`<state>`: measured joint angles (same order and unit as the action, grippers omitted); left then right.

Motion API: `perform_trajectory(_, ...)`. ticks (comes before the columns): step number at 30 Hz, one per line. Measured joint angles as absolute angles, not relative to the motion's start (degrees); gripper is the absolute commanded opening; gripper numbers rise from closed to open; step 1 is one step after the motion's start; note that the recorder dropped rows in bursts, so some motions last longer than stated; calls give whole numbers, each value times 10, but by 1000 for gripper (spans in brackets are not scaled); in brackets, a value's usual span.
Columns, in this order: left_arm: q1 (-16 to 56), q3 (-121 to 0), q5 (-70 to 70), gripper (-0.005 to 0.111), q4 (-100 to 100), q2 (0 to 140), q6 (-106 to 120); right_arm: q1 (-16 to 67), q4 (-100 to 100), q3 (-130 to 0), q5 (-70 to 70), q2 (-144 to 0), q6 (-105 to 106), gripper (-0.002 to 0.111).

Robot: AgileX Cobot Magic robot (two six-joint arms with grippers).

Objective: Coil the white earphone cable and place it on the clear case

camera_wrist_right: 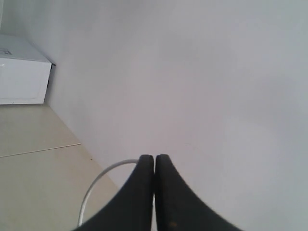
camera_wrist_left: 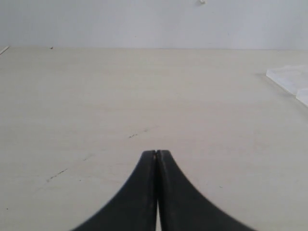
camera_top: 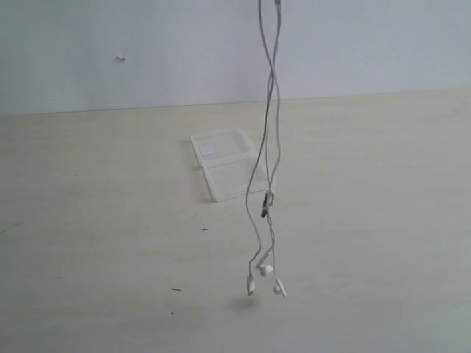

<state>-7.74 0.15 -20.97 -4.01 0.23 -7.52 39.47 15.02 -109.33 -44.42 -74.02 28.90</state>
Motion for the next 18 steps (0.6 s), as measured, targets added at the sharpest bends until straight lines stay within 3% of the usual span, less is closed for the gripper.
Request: perform_trajectory(18,-77,2,-210,0,-40,2,-75,395,147,-1128,-452,-741,300,0)
